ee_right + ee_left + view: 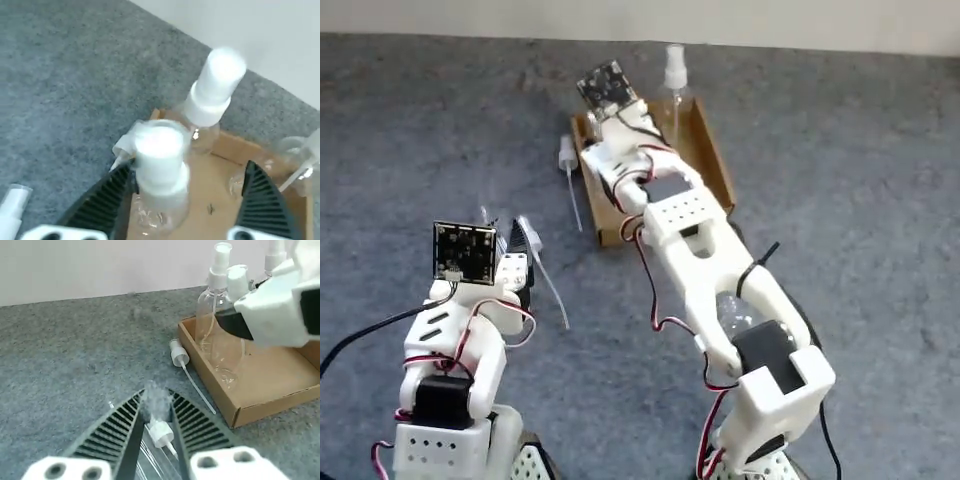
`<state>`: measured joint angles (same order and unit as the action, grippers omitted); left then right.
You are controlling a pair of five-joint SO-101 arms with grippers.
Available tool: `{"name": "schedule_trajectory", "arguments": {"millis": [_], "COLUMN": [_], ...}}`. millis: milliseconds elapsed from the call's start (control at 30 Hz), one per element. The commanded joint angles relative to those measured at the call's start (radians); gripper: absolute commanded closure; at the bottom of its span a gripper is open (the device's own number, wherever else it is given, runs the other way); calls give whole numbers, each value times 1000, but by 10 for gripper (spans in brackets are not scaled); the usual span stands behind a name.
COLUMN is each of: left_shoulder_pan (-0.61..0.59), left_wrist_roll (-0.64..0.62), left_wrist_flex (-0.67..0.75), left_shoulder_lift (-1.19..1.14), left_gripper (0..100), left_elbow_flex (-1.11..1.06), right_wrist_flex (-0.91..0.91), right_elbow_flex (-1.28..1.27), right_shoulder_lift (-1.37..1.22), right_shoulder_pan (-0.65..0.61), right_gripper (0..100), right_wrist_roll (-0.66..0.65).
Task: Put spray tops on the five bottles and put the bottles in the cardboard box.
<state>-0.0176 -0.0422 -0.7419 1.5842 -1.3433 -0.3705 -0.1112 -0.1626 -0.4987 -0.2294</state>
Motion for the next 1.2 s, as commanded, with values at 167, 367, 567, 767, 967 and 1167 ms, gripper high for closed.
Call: {"name": "schedule_trajectory", "arguments": {"millis": [167,367,567,767,967,1167], "left_shoulder_pan": [-4,-4,-12,-61,-64,-62], "left_wrist_roll": [-8,-15,-41,-44,-40,-40], "left_wrist_flex": [21,17,-43,-48,-48,-48], "left_shoulder_lift": [-2,-5,-243,-659,-1033,-1402], "left_gripper": [995,995,995,992,896,836], "left_elbow_flex": [5,24,199,446,750,1033], "right_wrist_flex": [-220,-478,-828,-1204,-1395,-1389], "right_elbow_flex": [288,529,777,960,987,783], "right_shoulder_lift": [16,18,18,18,33,108], "right_shoulder_pan": [-2,15,73,174,326,464], "right_gripper": [742,747,939,993,993,993], "right_wrist_roll": [-2,-2,-3,-28,-176,-187]}}
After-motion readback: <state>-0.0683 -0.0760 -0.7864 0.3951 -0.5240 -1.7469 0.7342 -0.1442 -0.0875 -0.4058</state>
